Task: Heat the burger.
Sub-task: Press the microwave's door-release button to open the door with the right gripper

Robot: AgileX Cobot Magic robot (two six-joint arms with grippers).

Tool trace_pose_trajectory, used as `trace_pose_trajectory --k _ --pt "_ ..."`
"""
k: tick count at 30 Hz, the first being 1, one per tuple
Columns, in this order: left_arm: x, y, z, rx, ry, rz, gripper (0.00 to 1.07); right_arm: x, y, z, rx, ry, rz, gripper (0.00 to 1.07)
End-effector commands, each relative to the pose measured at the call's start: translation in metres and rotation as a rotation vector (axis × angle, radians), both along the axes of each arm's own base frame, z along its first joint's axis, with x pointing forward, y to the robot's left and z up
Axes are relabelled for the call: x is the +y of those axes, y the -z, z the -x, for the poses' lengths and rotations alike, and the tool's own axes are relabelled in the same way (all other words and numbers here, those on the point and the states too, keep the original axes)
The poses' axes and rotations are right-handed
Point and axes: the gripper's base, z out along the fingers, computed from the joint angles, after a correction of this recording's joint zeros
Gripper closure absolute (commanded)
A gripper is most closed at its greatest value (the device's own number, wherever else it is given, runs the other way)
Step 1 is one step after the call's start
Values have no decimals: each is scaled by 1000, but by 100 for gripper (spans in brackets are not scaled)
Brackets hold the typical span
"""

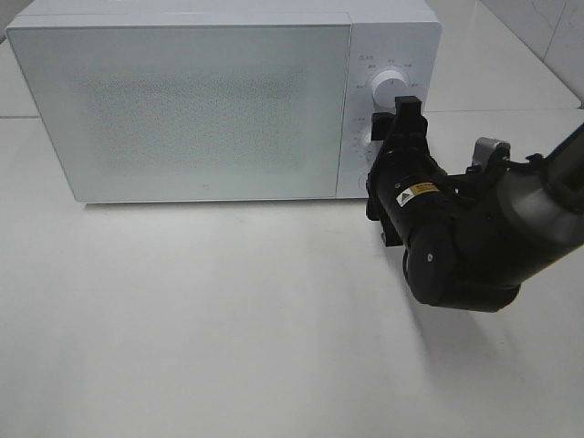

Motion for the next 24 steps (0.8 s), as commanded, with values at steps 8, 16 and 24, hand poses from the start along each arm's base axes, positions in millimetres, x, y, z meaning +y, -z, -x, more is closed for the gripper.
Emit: trace_pose_trajectory --k 8,16,24 --pt "0 0 0 -11 3 -1 9 0 -19 28 134 -309 435 32" --pt "0 0 0 -11 3 -1 9 -12 -37 38 249 -645 916 32" --pt "0 0 0 -11 3 -1 9 -23 -47 51 324 -1006 1165 32"
